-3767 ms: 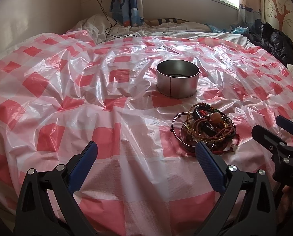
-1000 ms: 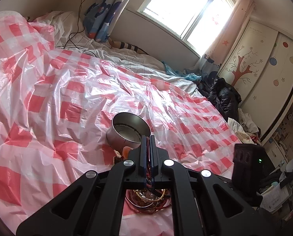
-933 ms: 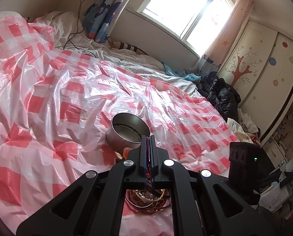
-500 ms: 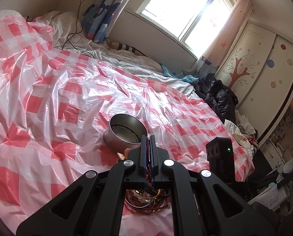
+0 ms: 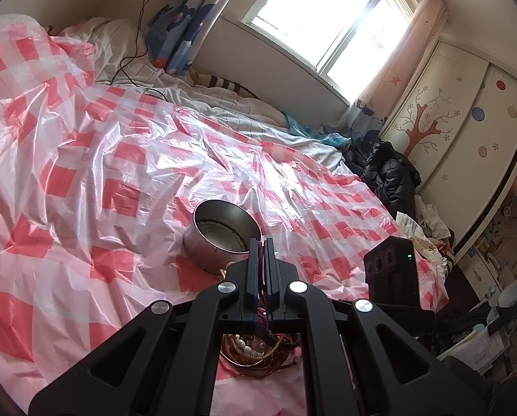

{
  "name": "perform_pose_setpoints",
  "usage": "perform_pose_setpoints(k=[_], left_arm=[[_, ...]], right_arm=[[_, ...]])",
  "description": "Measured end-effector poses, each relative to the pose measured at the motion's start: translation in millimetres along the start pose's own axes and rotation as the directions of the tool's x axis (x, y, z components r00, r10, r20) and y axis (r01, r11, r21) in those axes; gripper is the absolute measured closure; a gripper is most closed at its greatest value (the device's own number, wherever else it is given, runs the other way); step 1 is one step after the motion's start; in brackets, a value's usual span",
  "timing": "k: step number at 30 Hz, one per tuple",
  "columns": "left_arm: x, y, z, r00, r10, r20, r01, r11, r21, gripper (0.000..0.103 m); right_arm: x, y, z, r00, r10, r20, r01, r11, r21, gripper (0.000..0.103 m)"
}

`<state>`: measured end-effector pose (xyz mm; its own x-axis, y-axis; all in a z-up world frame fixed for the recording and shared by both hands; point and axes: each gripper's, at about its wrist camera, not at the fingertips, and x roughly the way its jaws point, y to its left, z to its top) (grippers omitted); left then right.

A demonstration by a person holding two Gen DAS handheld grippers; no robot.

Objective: Organize jewelry
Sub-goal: 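Grasp a bracelet from the jewelry pile with the left gripper while the right grasps a beaded strand, then carry both held pieces over the silver tin and open both grippers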

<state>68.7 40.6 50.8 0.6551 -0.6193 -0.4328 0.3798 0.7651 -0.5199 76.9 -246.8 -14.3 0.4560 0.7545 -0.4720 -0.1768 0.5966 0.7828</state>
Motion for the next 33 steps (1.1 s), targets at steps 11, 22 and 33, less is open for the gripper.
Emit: perform_pose_setpoints(k=[11, 22, 33], left_arm=[[12.5, -7.6, 10.7, 0.999, -0.034, 0.002, 0.034, 0.999, 0.041, 0.1], [81.4, -13.5, 48.4, 0.997, -0.05, -0.052, 0.054, 0.996, 0.065, 0.1], [134.5, 9.9, 47.3, 0.962, 0.192, -0.195, -0.183, 0.981, 0.064, 0.056]], right_arm=[[-42.3, 5.1, 39.9, 0.99, 0.064, 0.123, -0.063, 0.998, -0.01, 0.096], [-46.7, -0.1, 56.6, 0.976, 0.097, 0.197, -0.094, 0.995, -0.023, 0.096], [-30.4, 5.1, 78.0, 0.974, 0.123, 0.191, -0.121, 0.992, -0.024, 0.096]])
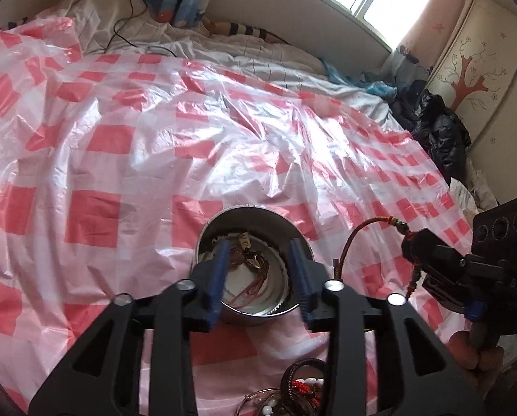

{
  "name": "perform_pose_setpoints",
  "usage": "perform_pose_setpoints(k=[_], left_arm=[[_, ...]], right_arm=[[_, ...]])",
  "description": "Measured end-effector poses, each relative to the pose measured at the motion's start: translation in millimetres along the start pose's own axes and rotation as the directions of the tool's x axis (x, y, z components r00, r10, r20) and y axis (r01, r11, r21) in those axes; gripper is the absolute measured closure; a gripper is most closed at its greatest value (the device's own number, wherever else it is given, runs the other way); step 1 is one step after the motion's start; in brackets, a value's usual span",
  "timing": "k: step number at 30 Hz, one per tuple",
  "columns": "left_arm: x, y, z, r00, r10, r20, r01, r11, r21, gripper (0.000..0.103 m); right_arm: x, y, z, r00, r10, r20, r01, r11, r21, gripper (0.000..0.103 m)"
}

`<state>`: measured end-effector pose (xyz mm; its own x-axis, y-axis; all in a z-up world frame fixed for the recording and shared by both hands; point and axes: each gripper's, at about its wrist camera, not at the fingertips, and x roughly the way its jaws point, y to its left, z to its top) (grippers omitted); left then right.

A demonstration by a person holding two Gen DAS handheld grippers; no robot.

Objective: Organize jewelry
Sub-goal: 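Carry both held pieces over the silver tin and open both grippers, then grasp the black cord bracelet with the left gripper and lift it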

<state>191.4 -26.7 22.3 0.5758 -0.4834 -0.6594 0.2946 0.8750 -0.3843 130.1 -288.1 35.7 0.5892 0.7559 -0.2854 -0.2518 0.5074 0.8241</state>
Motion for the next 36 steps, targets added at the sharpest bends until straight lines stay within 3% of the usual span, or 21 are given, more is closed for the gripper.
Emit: perform_pose_setpoints(k=[1, 2, 8, 10, 12, 13, 14, 15, 20, 21, 24, 29, 31, 36], left_arm=[[-11.1, 3.1, 2.0, 0.999, 0.02, 0.046, -0.02, 1.0, -0.007, 0.047], [-20.6, 7.1, 3.7, 0.996, 0.034, 0.083, -0.033, 0.999, -0.016, 0.044], [-51.8, 41.7, 9.9, 0.984, 0.063, 0.166, -0.039, 0.988, -0.149, 0.042], [-58.0, 47.2, 9.5, 0.982, 0.068, 0.174, -0.039, 0.985, -0.168, 0.042], [-62.3, 47.5, 7.8, 0.981, 0.071, 0.179, -0.042, 0.986, -0.162, 0.041], [-63.5, 46.0, 6.5, 0.982, 0.073, 0.176, -0.046, 0.987, -0.153, 0.04], [-65.1, 45.0, 4.8, 0.982, 0.076, 0.173, -0.051, 0.988, -0.145, 0.039], [-65.9, 44.1, 2.7, 0.983, 0.077, 0.168, -0.054, 0.989, -0.137, 0.039], [-58.1, 39.0, -20.4, 0.999, 0.0, 0.047, 0.006, 0.993, -0.115, 0.037], [-55.6, 36.8, -27.7, 0.999, -0.032, 0.015, 0.033, 0.993, -0.111, 0.037], [-49.3, 20.1, -46.6, 0.996, -0.07, -0.051, 0.067, 0.996, -0.061, 0.037], [-31.7, -8.2, -65.2, 0.982, -0.135, -0.133, 0.136, 0.991, 0.001, 0.037], [-23.2, -13.9, -70.5, 0.979, -0.124, -0.16, 0.128, 0.992, 0.015, 0.038], [-6.6, -18.7, -81.1, 0.967, -0.112, -0.228, 0.12, 0.993, 0.022, 0.054]], right_arm=[[5.0, 1.8, 2.2, 1.0, 0.007, -0.004, -0.007, 1.0, -0.002, 0.096], [10.3, 3.6, 4.1, 1.0, 0.012, -0.009, -0.012, 1.0, -0.004, 0.096], [45.6, 6.3, 11.8, 0.998, 0.055, -0.035, -0.055, 0.998, 0.021, 0.096], [57.9, 2.3, 11.0, 0.998, -0.029, -0.057, 0.029, 1.0, -0.004, 0.096], [65.3, -3.2, 7.8, 0.969, -0.238, -0.07, 0.232, 0.969, -0.085, 0.095], [63.0, -7.8, 5.7, 0.955, -0.287, -0.068, 0.28, 0.955, -0.096, 0.093], [58.7, -11.5, 4.9, 0.952, -0.298, -0.066, 0.292, 0.952, -0.088, 0.085], [50.7, -13.1, 4.4, 0.944, -0.325, -0.053, 0.319, 0.943, -0.089, 0.068], [-0.9, 0.9, -10.7, 0.917, -0.399, 0.018, 0.397, 0.904, -0.16, 0.058], [-13.0, 2.6, -21.0, 0.906, -0.422, 0.028, 0.42, 0.891, -0.174, 0.053], [-40.3, -2.9, -47.7, 0.892, -0.452, 0.022, 0.45, 0.879, -0.157, 0.052], [-59.3, -15.2, -76.5, 0.905, -0.426, -0.011, 0.424, 0.903, -0.068, 0.051], [-56.0, -15.9, -77.8, 0.905, -0.425, -0.015, 0.423, 0.904, -0.06, 0.049], [-53.0, -16.8, -79.1, 0.905, -0.424, -0.006, 0.424, 0.904, -0.053, 0.04]])
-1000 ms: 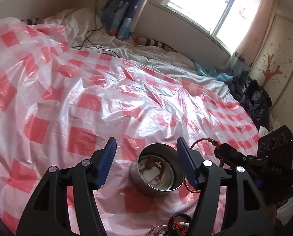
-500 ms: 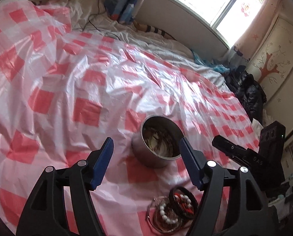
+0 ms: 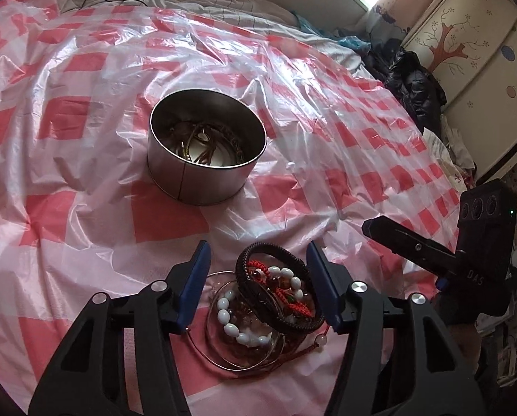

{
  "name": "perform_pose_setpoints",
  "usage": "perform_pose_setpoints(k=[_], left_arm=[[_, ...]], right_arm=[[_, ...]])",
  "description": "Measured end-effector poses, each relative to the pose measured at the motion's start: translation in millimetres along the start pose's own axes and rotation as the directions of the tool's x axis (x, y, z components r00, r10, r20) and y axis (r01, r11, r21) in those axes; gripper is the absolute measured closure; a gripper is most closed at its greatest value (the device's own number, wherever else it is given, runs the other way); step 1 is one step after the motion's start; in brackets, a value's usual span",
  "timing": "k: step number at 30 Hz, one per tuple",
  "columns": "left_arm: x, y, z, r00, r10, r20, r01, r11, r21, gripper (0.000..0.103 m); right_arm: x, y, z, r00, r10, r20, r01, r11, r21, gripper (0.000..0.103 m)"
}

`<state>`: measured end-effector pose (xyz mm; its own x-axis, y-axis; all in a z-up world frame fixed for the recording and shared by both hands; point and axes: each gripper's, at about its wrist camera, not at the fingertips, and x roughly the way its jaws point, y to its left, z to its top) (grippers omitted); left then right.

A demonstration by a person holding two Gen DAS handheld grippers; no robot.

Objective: Organize jewelry
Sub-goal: 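Grasp the black cord bracelet with the left gripper and lift it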

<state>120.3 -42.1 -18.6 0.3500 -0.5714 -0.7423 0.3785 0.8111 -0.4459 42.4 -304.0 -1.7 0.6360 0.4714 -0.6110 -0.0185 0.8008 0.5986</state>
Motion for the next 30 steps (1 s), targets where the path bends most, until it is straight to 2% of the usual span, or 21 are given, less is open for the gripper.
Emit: perform_pose_setpoints(k=[2, 5, 7, 10, 13, 15, 18, 20, 21, 22, 23, 28, 30], left_arm=[[4.8, 1.0, -1.0, 1.0, -0.003, -0.024, 0.003, 1.0, 0.001, 0.07], [8.8, -0.9, -3.6, 0.999, 0.012, -0.048, -0.011, 1.0, 0.021, 0.084], [8.3, 1.9, -2.7, 0.999, -0.012, -0.05, 0.012, 1.0, 0.003, 0.089], [1.6, 6.4, -0.5, 0.999, -0.037, -0.027, 0.036, 0.999, -0.016, 0.103], [-8.0, 11.2, 3.7, 0.995, -0.104, 0.007, 0.104, 0.993, -0.048, 0.103], [-8.8, 13.0, 4.7, 0.996, -0.085, 0.008, 0.085, 0.995, -0.049, 0.103], [0.5, 12.7, 4.0, 0.997, -0.071, -0.038, 0.069, 0.997, -0.047, 0.103], [6.4, 10.3, 2.8, 0.995, -0.073, -0.061, 0.071, 0.997, -0.044, 0.098], [8.3, 9.7, 2.6, 0.995, -0.071, -0.066, 0.068, 0.997, -0.047, 0.093], [10.8, 10.8, 2.3, 0.994, -0.072, -0.078, 0.068, 0.996, -0.058, 0.075], [12.9, 12.4, 1.4, 0.993, -0.084, -0.084, 0.077, 0.994, -0.075, 0.066], [19.3, 10.0, -1.0, 0.99, -0.097, -0.099, 0.089, 0.993, -0.076, 0.066], [20.1, 10.8, -0.8, 0.988, -0.117, -0.102, 0.108, 0.99, -0.088, 0.069]], right_arm=[[1.7, -1.7, -0.5, 1.0, 0.002, -0.002, -0.002, 1.0, 0.011, 0.04], [2.8, -5.8, 0.1, 1.0, 0.009, 0.0, -0.009, 0.999, 0.032, 0.039], [3.8, -7.7, 0.4, 1.0, 0.016, -0.001, -0.016, 0.999, 0.042, 0.038], [6.1, -8.0, 0.3, 1.0, 0.022, -0.006, -0.021, 0.999, 0.046, 0.038], [7.6, -7.4, -0.1, 1.0, 0.022, -0.009, -0.022, 0.999, 0.045, 0.038], [8.4, -7.6, -0.5, 1.0, 0.02, -0.011, -0.02, 0.999, 0.044, 0.038], [8.8, -7.6, -1.2, 1.0, 0.022, -0.012, -0.021, 0.999, 0.046, 0.038], [9.5, -7.3, -1.3, 1.0, 0.02, -0.014, -0.019, 0.999, 0.045, 0.038], [9.8, -7.3, -1.5, 1.0, 0.021, -0.015, -0.02, 0.999, 0.045, 0.038], [10.1, -7.3, -1.7, 1.0, 0.022, -0.016, -0.022, 0.999, 0.045, 0.038], [10.2, -7.1, -1.8, 1.0, 0.023, -0.016, -0.022, 0.999, 0.044, 0.038], [10.4, -7.1, -1.8, 0.999, 0.029, -0.015, -0.028, 0.999, 0.046, 0.038], [10.4, -7.0, -1.9, 0.999, 0.029, -0.015, -0.028, 0.999, 0.047, 0.038]])
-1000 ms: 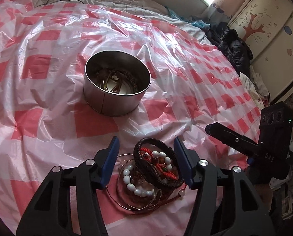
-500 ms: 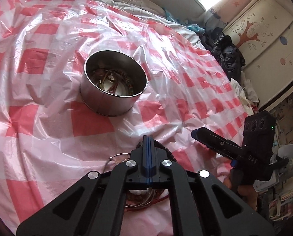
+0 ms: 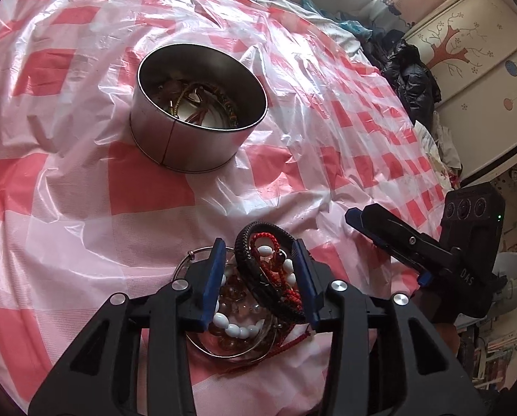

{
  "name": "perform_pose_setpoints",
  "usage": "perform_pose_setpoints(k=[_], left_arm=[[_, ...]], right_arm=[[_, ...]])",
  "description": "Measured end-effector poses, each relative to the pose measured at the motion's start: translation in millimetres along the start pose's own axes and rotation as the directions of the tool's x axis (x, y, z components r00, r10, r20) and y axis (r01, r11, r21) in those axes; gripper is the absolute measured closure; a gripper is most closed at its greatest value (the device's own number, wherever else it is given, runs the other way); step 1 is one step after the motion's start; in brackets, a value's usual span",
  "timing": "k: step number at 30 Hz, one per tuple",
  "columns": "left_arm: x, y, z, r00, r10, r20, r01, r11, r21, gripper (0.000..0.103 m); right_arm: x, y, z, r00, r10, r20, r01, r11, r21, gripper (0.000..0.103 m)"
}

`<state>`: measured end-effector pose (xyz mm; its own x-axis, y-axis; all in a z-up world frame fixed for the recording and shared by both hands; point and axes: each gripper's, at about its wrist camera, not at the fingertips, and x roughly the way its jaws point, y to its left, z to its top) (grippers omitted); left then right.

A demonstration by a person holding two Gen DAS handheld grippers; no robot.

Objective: Organize jewelry
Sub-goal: 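Grasp the black cord bracelet with the left gripper and lift it, then drop the black bracelet into the tin with the left gripper while the right grasps a red beaded strand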

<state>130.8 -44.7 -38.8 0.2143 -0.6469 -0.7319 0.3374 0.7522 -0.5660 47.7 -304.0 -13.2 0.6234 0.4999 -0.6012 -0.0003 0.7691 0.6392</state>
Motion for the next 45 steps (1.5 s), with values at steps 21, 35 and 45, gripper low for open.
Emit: perform_pose_setpoints(k=[21, 35, 45], left_arm=[[-89.4, 42.9, 13.7, 0.9, -0.216, 0.379, 0.281, 0.951, -0.127, 0.092], [-102.6, 51.2, 15.6, 0.887, -0.205, 0.415, 0.28, 0.951, -0.129, 0.092], [-99.3, 53.2, 17.2, 0.886, -0.2, 0.419, 0.28, 0.95, -0.139, 0.092]], right_arm=[[18.1, 53.7, -11.0, 0.992, 0.089, -0.089, -0.107, 0.968, -0.225, 0.035], [61.0, 45.3, -10.4, 0.97, 0.115, -0.213, -0.146, 0.979, -0.139, 0.094], [16.6, 28.4, 12.6, 0.942, 0.333, -0.048, -0.334, 0.943, -0.004, 0.094]])
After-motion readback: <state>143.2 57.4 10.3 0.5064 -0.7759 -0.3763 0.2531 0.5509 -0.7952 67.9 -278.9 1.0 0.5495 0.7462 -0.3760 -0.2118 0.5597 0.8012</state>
